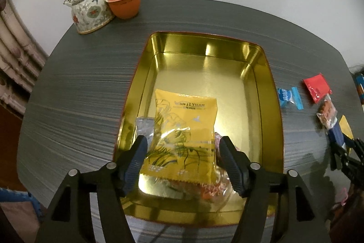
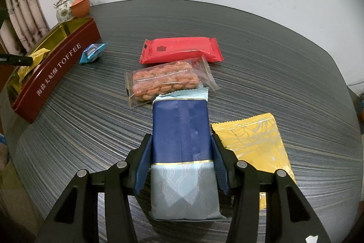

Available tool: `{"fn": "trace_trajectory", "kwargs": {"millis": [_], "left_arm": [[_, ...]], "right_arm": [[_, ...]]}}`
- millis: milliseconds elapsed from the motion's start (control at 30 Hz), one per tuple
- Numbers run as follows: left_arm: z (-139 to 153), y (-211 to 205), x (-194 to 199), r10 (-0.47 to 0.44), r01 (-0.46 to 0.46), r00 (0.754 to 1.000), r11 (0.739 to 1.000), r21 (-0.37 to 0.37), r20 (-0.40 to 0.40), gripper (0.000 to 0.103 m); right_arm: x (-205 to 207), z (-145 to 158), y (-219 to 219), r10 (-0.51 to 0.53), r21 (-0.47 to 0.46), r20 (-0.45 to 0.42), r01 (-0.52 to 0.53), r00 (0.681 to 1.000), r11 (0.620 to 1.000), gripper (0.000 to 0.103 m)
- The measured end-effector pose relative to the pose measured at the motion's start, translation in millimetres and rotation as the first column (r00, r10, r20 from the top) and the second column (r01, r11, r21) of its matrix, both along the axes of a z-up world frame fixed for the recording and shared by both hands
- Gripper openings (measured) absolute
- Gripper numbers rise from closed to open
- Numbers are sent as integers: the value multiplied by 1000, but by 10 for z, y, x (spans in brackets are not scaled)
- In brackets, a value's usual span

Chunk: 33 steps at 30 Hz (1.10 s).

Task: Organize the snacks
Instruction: 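Release the yellow packet in the tin with left while right carries the blue box over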

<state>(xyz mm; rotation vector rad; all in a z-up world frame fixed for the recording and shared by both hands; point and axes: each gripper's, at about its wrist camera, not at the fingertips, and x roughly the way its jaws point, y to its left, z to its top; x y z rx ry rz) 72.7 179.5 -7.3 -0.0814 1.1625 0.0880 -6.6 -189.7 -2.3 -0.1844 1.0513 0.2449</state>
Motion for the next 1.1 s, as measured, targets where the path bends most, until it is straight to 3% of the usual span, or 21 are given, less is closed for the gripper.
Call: {"fn": "trace_trajectory", "kwargs": {"millis": [500,833,1100], "left_arm": [[244,270,-451,35,-43,992,997,62,124,71],[210,569,-522,119,-123,985,992,28,128,71],[163,802,-502,195,-197,973,980,-3,122,71]], "right_arm": [[-139,361,432,45,12,36,-45,998,999,47],[-106,619,1446,226,72,83,-232,971,970,47],[-89,532,2266,329,114,73,-335,942,935,47]]}}
